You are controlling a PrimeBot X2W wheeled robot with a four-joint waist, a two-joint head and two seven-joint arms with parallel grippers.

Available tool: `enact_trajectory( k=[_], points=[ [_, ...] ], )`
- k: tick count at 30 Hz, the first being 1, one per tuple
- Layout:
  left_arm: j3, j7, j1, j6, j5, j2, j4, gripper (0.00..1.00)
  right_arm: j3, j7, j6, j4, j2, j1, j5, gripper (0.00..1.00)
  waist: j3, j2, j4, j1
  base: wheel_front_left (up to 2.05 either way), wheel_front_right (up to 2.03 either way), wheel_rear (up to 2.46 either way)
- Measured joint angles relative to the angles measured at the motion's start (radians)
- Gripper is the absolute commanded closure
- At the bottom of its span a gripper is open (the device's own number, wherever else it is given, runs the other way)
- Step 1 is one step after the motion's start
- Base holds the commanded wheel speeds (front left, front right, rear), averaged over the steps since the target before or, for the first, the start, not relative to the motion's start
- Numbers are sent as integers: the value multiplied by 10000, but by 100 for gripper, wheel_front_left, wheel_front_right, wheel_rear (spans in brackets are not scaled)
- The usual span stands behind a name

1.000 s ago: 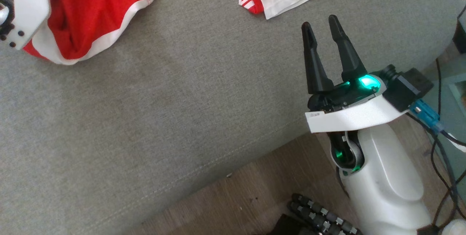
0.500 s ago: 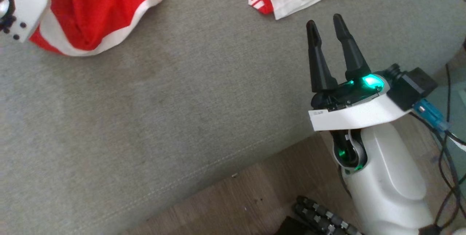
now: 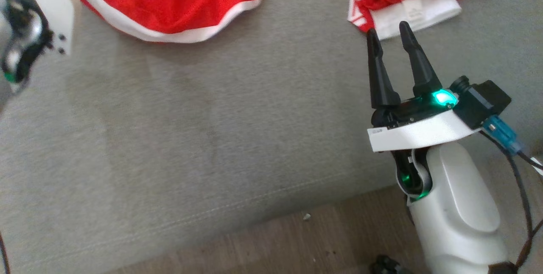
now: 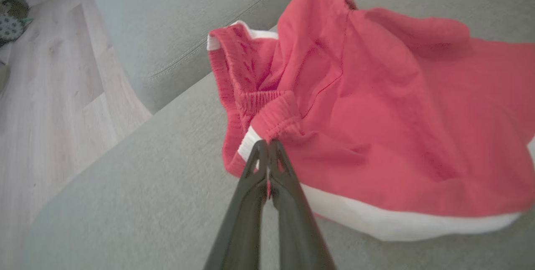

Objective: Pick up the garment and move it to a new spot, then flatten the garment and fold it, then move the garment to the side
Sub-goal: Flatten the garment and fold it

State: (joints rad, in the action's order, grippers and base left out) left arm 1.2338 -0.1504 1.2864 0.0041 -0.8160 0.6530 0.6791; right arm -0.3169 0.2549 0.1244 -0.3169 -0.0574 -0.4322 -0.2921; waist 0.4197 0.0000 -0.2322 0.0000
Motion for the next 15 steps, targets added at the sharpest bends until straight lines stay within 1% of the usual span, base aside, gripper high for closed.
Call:
enact_trajectory(
  k=[4,7,8,9,12,15],
  points=[
    [-314,696,-998,633,-476,-61,-337,100,86,-2,0,-267,-2,7,236,0,-279,0,582,-1,0,0,0],
    [-479,1093,-1748,1189,-752,-98,-658,100,163,-2,0,-602,-4,7,470,0,-501,0,1026,0,0,0,0],
    [-533,1241,-1989,1388,-848,-115,-757,100,198,-2,0,-736,-4,7,556,0,-570,0,1165,-1,0,0,0],
    [-602,1522,-2459,1730,-999,-153,-982,100,299,-2,2,-1011,-4,3,656,0,-706,0,1452,-1,0,0,0],
    [-709,1891,-3061,2142,-1191,-301,-1304,100,451,-67,0,-1396,-6,-4,803,0,-866,0,1851,-1,0,0,0],
    [-769,2184,-3495,2311,-1352,-508,-1574,100,546,-173,0,-1569,-6,-31,1045,0,-979,0,2192,-1,0,0,0]
  ],
)
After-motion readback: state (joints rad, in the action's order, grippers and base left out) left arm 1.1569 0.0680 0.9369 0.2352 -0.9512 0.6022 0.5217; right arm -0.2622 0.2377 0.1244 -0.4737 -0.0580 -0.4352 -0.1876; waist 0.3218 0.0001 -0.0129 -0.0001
